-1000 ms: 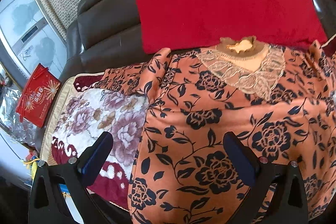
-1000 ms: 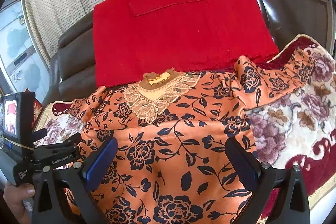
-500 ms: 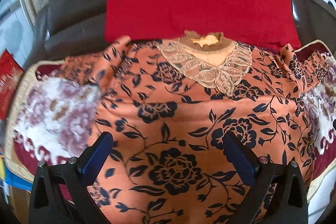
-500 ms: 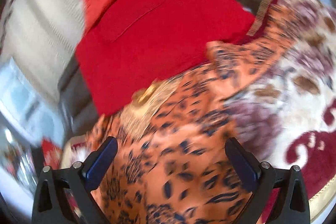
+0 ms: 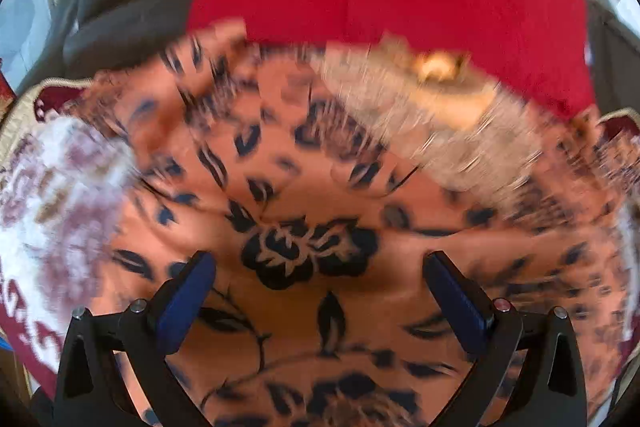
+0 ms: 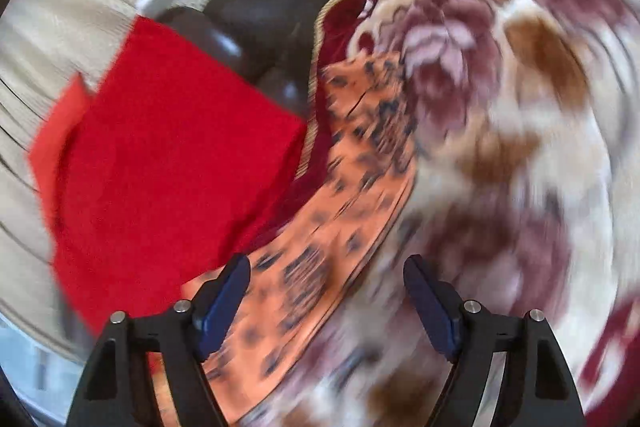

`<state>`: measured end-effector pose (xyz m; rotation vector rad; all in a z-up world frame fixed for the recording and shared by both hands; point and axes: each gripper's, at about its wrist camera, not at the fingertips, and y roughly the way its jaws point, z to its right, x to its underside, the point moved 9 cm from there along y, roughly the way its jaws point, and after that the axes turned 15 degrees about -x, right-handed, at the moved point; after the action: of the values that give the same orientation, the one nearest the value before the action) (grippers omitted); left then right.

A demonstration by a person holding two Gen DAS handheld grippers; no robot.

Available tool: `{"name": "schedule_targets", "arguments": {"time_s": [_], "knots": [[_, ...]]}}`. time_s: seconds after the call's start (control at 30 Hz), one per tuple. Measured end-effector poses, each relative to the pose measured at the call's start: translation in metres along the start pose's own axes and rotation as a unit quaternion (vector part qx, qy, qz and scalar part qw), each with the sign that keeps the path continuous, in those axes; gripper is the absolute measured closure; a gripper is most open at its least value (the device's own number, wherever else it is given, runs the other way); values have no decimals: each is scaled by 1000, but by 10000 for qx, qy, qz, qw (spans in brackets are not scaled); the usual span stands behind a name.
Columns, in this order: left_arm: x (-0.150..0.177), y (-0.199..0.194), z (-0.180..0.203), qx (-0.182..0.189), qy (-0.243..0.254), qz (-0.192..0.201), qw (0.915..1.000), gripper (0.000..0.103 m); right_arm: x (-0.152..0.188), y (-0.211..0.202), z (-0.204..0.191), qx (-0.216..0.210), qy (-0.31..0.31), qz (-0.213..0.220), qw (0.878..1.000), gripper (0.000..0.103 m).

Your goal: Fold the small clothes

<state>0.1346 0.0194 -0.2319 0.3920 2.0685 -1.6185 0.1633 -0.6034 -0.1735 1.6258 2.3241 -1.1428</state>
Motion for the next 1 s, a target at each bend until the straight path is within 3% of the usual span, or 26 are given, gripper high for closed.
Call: {"name": "schedule_targets", "arguments": {"time_s": [0.07,0.27,0.4,0.47,0.6,0.7,0.77,0.83,0.9,0.93,0.97,1.0], "knots": [[3,2,2,-40,-6,541,9985,0,-15,18,14,159,35,-40,9999,22],[5,2,2,-13,-101,786,9969,0,-30,66,43,666,49,-391,9970,26],[4,1,3,-35,-131,950,9954,0,-31,78,54,1063,7,-443,9933,68],[11,-6,1,0,-150,982,9951,0,-36,80,43,956,-152,-463,9942,90],[11,-2,0,5,-157,1032,9945,0,-52,69,-45,408,-948,-273,9943,96],[11,0,0,25,-173,1033,9945,0,-42,56,-148,-309,-1666,-168,9854,96],[10,0,0,50,-189,1024,9946,0,-11,45,-231,-854,-2177,-199,9721,96],[11,-1,-1,68,-208,1010,9946,0,43,37,-313,-1352,-2810,-311,9496,96],[11,-2,-2,103,-208,962,9951,0,120,41,-370,-1610,-3369,-702,9250,92],[10,-2,-2,121,-192,905,9956,0,156,51,-381,-1590,-3589,-992,9143,73],[8,-4,-2,152,-171,822,9964,0,193,65,-385,-1521,-3808,-1320,9024,50],[8,-5,-2,197,-141,721,9971,0,236,84,-380,-1411,-4033,-1690,8882,1]]}}
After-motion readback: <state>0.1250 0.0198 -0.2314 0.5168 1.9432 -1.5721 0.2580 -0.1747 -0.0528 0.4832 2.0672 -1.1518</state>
